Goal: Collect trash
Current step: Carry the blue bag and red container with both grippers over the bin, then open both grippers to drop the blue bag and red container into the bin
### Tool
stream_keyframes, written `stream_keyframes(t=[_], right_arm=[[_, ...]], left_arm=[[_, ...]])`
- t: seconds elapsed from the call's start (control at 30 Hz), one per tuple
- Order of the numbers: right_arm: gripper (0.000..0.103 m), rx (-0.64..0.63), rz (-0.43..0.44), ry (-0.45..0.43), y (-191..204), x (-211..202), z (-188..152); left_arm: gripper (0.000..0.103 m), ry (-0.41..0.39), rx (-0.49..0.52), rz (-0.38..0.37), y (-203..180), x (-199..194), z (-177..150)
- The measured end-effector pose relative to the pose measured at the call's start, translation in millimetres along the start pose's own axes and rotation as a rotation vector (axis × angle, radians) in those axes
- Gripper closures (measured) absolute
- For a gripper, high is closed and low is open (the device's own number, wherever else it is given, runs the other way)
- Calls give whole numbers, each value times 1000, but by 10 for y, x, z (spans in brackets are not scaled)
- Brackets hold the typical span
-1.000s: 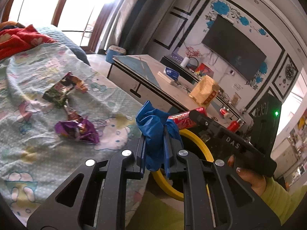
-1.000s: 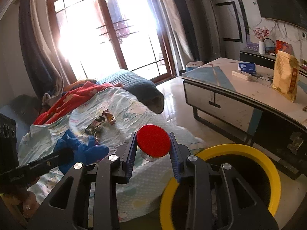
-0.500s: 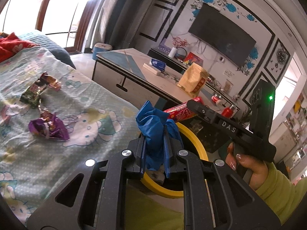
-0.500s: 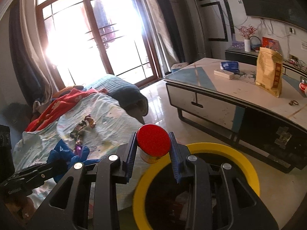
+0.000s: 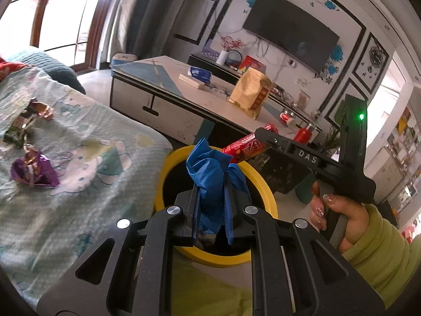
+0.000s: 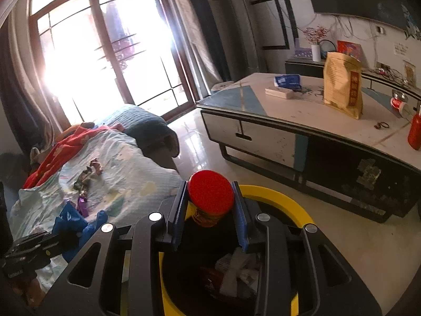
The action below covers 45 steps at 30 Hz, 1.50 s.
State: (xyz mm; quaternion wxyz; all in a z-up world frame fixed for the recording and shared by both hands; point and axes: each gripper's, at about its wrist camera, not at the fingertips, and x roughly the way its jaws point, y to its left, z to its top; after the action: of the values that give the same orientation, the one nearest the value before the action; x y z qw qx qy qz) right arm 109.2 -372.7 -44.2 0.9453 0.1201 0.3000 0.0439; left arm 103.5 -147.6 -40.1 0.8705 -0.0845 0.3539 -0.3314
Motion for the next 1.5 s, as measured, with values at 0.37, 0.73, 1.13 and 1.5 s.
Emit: stream_keyframes(t=[0.37,0.73,1.13,1.5], right_arm=[[72,49,-41,40,-332,-6,-56],[72,99,-62,115,-570,110,-197],[71,108,-46,155,-565,223,-257],[51,147,-48,108,-598,133,-205]], left_arm=[[93,69,50,-37,-209,345,-119],[93,160,72,-44,-299,701,-245],[84,195,76,-42,-334,846,-296],[21,134,35,-32,-277,674,-226]])
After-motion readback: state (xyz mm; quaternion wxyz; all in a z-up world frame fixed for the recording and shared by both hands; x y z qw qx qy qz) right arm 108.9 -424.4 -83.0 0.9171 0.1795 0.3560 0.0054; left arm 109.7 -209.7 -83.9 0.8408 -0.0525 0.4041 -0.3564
